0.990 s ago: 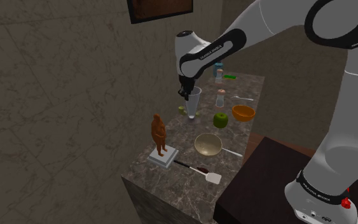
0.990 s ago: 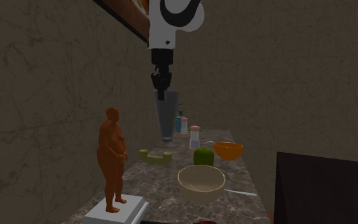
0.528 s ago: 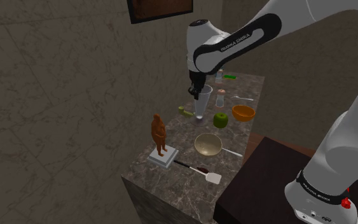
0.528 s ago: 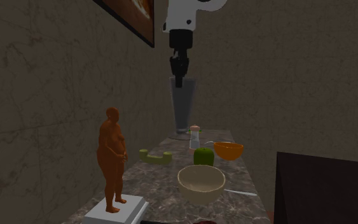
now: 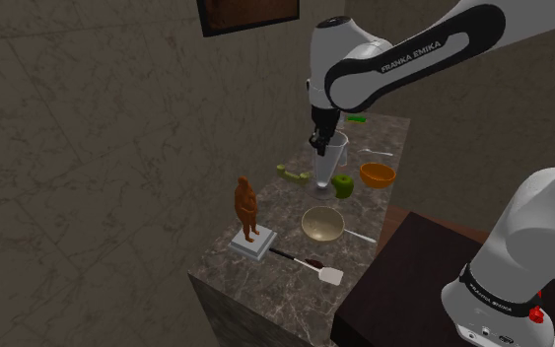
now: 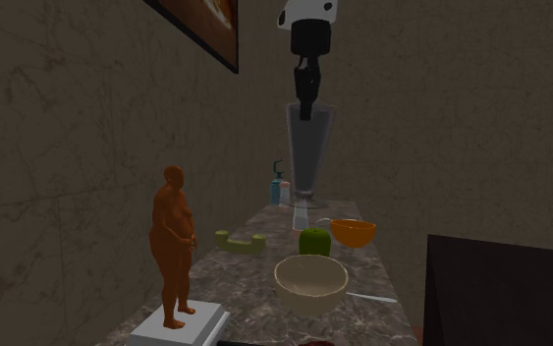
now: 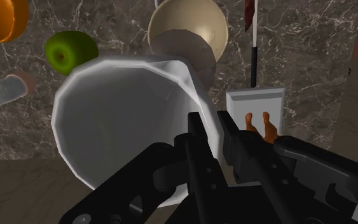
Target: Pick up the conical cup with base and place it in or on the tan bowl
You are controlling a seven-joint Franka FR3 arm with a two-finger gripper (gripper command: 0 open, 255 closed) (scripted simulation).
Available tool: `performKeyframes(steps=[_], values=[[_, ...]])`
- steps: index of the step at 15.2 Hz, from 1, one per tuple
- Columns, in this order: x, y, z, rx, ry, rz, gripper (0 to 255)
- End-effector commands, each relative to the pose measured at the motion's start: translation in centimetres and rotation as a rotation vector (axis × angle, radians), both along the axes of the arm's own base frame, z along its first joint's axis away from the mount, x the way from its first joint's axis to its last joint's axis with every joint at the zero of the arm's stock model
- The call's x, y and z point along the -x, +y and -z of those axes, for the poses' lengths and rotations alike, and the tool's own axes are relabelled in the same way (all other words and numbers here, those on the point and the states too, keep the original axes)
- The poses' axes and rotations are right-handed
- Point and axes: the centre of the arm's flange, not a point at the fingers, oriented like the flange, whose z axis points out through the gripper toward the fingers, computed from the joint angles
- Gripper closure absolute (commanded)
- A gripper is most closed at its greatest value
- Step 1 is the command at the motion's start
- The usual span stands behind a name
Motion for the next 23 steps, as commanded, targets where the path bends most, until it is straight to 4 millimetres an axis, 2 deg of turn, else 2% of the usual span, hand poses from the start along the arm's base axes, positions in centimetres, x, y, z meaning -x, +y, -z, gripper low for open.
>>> performKeyframes(steps=[1,23], values=[[0.2,0.0,0.9,0.000,-0.001,0.000,255],[0.2,0.0,12.5,0.000,-0.001,0.000,255]])
